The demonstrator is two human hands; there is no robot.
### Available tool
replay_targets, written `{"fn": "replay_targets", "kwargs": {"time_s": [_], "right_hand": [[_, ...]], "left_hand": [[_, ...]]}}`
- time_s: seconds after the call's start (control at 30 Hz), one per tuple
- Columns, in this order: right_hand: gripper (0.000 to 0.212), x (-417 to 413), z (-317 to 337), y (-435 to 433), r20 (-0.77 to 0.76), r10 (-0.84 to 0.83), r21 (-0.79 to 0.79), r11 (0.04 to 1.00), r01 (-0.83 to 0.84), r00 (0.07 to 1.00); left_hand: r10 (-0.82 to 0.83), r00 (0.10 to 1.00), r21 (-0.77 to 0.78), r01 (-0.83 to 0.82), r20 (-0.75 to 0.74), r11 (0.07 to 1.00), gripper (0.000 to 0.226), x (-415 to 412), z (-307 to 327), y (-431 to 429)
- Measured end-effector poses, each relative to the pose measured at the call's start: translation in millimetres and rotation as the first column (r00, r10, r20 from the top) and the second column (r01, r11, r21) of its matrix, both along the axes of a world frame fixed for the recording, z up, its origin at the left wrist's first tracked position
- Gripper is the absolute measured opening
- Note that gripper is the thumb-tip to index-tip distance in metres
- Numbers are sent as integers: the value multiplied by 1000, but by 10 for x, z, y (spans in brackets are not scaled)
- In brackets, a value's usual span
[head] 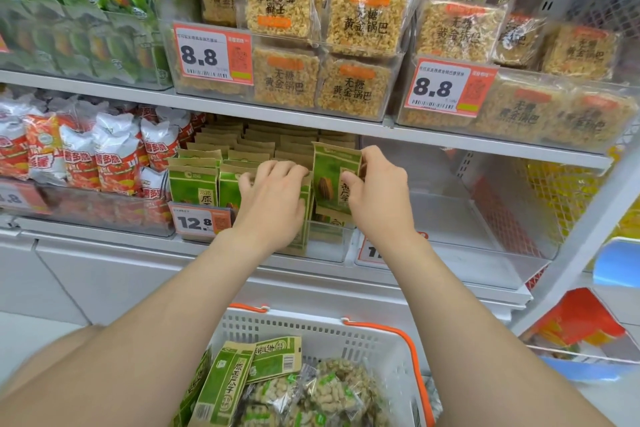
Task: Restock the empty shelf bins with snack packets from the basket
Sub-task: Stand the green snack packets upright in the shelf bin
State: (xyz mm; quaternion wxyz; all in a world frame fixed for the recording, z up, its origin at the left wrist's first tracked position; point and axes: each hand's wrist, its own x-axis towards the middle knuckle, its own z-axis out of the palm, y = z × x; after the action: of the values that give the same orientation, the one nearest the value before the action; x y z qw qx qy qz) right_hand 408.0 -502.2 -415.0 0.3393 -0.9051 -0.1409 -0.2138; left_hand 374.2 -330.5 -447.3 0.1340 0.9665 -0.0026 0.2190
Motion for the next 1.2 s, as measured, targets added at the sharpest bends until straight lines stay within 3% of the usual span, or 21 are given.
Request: {"fn": "replay_targets", "kwargs": {"time_s": [0.23, 0.47, 0.7, 0.87, 1.1, 1.2], "right_hand": [[24, 107, -105, 44, 17, -218, -284, 935, 214, 976], [42, 185, -222, 53, -111, -271, -471, 861, 189, 956], [36, 199, -260, 62, 33, -262, -379, 889, 255, 964], [41, 235, -310, 33, -101, -257, -455, 871, 185, 961], [51, 62, -204, 93, 72, -220, -302, 925, 232, 973], [26, -93, -122, 137, 113, -95, -265, 957, 122, 989]], "left_hand": [[22, 1000, 90, -20, -20, 996, 52, 38, -29, 23], [52, 999, 123, -51, 0, 991, 52, 29, -51, 17], [15, 999, 75, -18, 36, 997, 43, 27, -37, 17], [-12, 999, 40, 10, 51, 999, 44, 24, -37, 9], [-72, 987, 33, 68, 145, 997, 58, -28, -4, -28], [-73, 973, 51, 63, 221, 997, 42, -123, 20, -48]]}}
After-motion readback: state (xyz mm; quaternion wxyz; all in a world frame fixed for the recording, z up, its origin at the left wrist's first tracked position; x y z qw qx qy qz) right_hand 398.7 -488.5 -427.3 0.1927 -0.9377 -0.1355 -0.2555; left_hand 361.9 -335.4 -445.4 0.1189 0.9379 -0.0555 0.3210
